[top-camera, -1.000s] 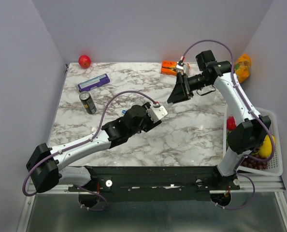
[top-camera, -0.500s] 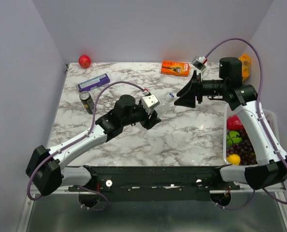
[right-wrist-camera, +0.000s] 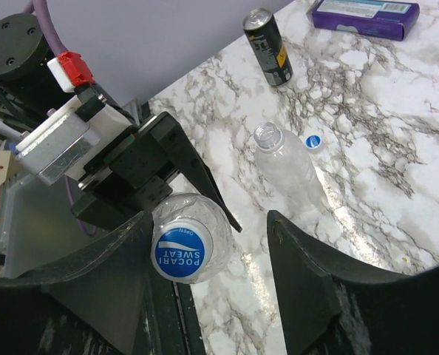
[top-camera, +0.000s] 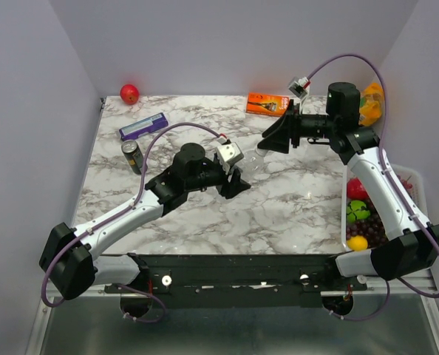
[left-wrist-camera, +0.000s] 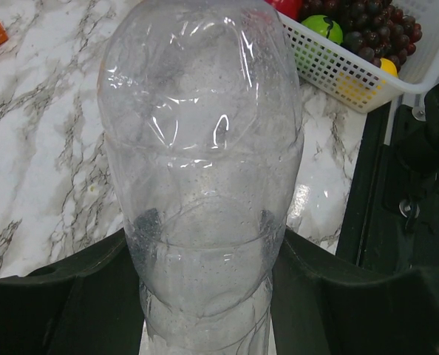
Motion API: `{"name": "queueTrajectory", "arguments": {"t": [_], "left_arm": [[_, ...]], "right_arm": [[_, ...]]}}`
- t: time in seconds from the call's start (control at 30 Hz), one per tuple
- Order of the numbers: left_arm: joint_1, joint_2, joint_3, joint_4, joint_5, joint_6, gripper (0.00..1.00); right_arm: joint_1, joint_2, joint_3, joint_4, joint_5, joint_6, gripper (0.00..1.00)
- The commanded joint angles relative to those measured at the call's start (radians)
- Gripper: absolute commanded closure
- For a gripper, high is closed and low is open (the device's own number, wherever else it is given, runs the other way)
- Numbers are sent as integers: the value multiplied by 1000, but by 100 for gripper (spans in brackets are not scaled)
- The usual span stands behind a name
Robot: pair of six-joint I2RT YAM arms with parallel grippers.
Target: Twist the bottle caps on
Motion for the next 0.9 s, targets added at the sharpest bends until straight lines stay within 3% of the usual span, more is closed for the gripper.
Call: {"name": "queueTrajectory", "arguments": {"t": [0.0, 0.33, 0.43, 0.47, 0.67, 0.7, 0.73, 0.77, 0.83, 0.87], "left_arm": [[3, -5, 48, 64, 19, -32, 100], [26, 23, 54, 118, 25, -98, 100], [26, 29, 54, 130, 39, -101, 100], [26, 31, 53, 135, 42, -101, 100], [27, 31, 22, 161, 44, -98, 98], [27, 32, 19, 161, 35, -95, 91], [27, 28, 12, 161, 22, -95, 77], [26, 24, 9, 156, -14, -93, 46], [27, 21, 8, 141, -57, -83, 19], [27, 18, 10, 117, -80, -78, 14]], "right_arm": [[11, 16, -14, 54, -16, 49, 30], [13, 16, -60, 149, -90, 178, 27], [19, 9, -77, 170, -71, 181, 37], [19, 6, -81, 189, -64, 182, 48], [27, -4, -61, 200, 37, 155, 80], [27, -7, -38, 189, 68, 143, 83], [27, -8, -23, 174, 80, 106, 85], [25, -14, -8, 129, 97, 83, 87], [25, -22, 44, 76, 160, 2, 88], [22, -34, 60, 34, 176, -26, 89]]}}
